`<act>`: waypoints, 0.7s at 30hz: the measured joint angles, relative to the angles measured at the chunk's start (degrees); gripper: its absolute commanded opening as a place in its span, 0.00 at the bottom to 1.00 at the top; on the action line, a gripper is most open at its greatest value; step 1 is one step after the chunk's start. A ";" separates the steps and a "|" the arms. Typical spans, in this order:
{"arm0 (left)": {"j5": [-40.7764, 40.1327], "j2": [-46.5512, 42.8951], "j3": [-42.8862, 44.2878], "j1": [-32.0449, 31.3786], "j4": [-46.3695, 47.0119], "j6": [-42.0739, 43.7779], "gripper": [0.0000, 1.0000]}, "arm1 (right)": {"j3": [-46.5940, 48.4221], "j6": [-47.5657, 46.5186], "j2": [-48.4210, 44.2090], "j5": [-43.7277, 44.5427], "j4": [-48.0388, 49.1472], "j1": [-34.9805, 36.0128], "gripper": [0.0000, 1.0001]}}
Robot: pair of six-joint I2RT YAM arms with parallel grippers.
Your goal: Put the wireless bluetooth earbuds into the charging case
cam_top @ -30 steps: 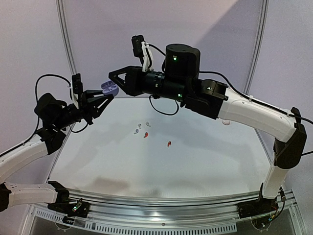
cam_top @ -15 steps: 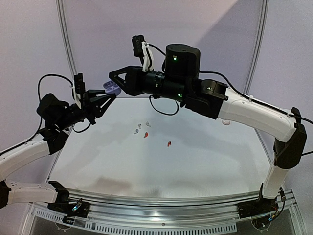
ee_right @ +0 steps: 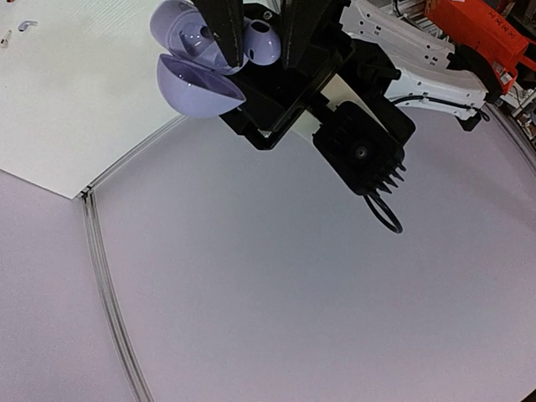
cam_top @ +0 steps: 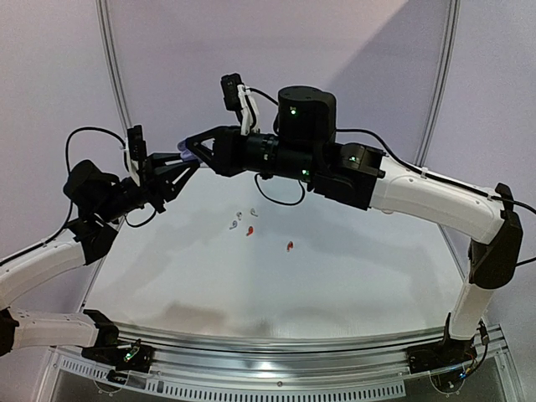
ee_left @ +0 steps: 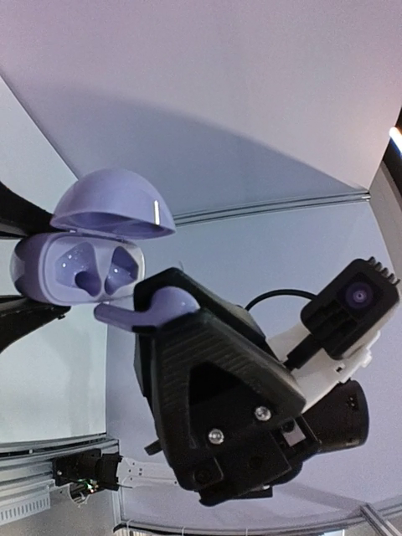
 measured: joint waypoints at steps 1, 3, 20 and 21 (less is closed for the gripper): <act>-0.07 0.07 0.00 0.00 0.00 0.00 0.00 | -0.26 -0.02 0.00 0.04 0.00 0.02 0.00; -0.04 0.04 0.00 0.00 0.24 0.11 0.00 | -0.48 -0.07 0.00 0.11 -0.09 0.04 0.00; 0.09 0.00 -0.07 -0.02 -0.81 2.08 0.00 | 0.46 -0.35 -0.15 -1.66 0.22 -0.46 0.00; 0.09 -0.07 -0.15 -0.02 -0.94 2.08 0.00 | 0.63 -0.35 -0.15 -1.75 0.28 -0.46 0.00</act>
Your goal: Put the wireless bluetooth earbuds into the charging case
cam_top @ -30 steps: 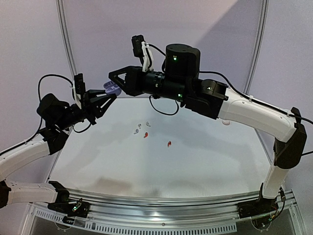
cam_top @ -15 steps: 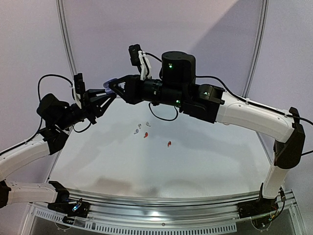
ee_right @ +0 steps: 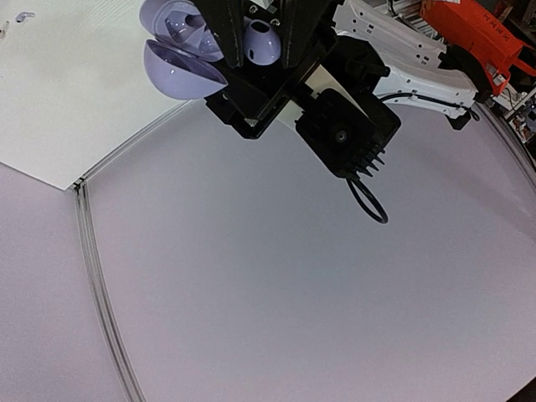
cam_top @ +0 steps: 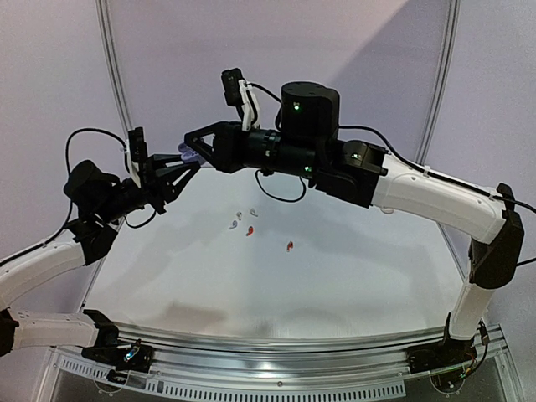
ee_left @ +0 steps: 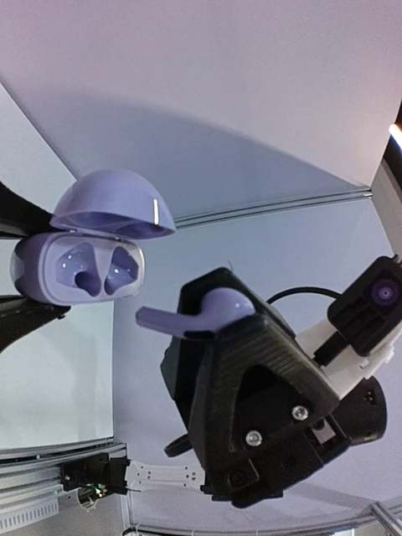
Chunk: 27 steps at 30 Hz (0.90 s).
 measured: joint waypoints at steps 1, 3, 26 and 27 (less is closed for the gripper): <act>0.00 -0.13 -0.07 0.00 -0.13 0.00 0.00 | 0.09 -0.04 0.00 -0.04 0.02 0.00 0.00; -0.02 -0.28 -0.15 0.00 -0.26 0.00 0.00 | 0.15 -0.17 0.00 -0.04 0.00 0.00 0.00; 1.27 -0.59 -0.17 0.00 -0.04 -0.09 0.00 | -0.20 -1.46 0.00 1.60 -1.38 -0.87 0.00; 1.27 -0.59 -0.17 0.00 -0.04 -0.09 0.00 | -0.33 -1.44 0.02 1.57 -1.38 -0.87 0.00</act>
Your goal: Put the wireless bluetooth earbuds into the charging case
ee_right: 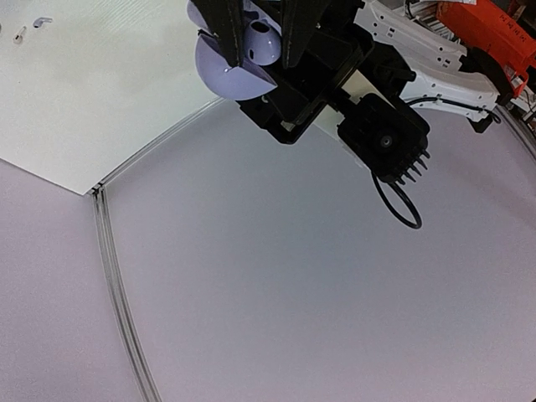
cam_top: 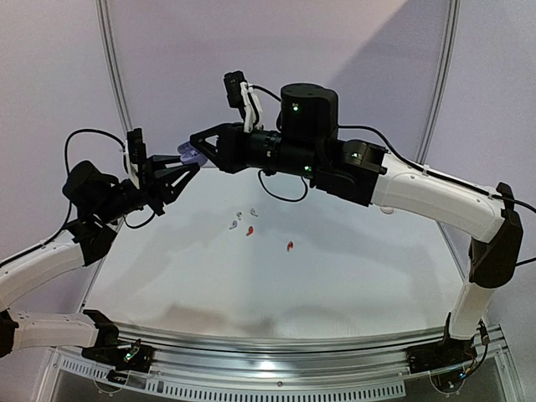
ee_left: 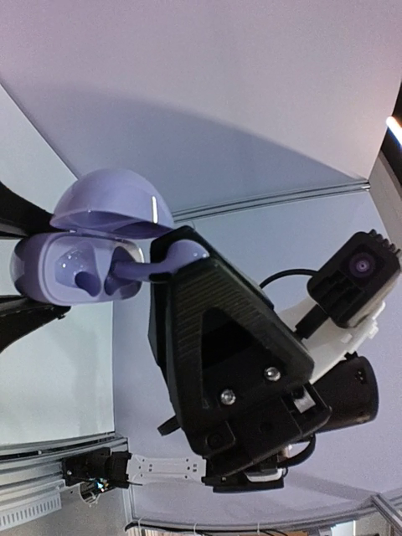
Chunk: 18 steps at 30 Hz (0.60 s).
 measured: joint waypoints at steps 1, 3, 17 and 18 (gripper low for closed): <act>-0.02 0.00 0.00 0.00 -0.02 0.00 0.00 | -0.11 0.00 0.00 -0.02 -0.04 0.00 0.00; -0.02 0.00 0.00 0.00 -0.07 0.00 0.00 | -0.28 0.00 0.00 -0.20 -0.04 0.00 0.00; -0.17 0.02 -0.09 0.00 -1.20 -0.15 0.00 | -2.58 0.76 -0.04 0.00 2.67 -0.35 0.03; -0.20 0.02 -0.15 0.00 -1.40 -0.15 0.00 | -2.73 0.90 -0.04 0.04 2.80 -0.37 0.04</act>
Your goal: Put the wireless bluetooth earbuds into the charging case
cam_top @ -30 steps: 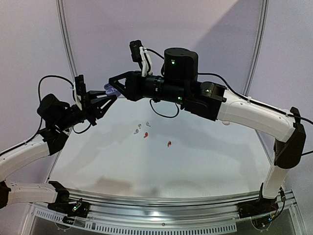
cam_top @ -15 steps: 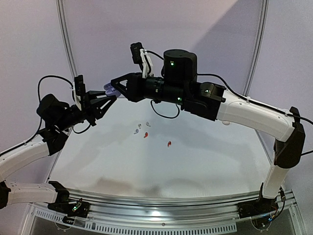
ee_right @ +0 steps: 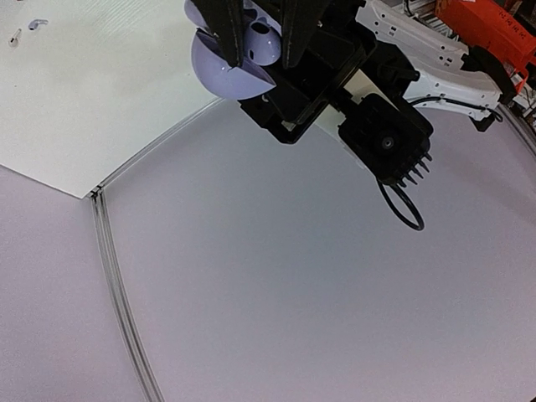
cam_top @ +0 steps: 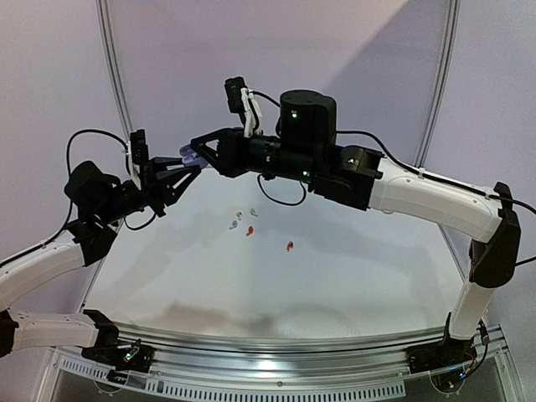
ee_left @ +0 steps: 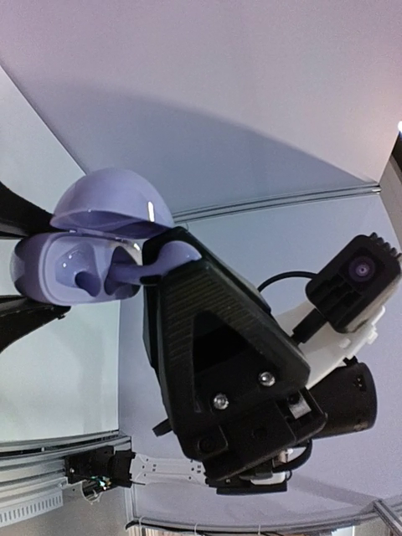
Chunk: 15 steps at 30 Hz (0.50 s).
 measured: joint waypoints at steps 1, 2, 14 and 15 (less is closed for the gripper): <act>-0.02 0.00 -0.07 0.00 -0.13 0.00 0.00 | -0.22 0.15 -0.02 0.00 0.11 -0.07 0.03; -0.04 0.00 -0.13 0.00 -0.20 0.02 0.00 | -0.31 0.22 -0.04 -0.02 0.11 -0.11 0.03; -0.44 -0.02 -0.50 0.00 0.15 1.49 0.00 | -0.44 3.23 0.22 -7.02 0.44 -1.25 0.02; -0.50 -0.02 -0.79 0.00 0.42 1.88 0.00 | -0.61 3.30 0.22 -7.13 0.46 -1.29 0.03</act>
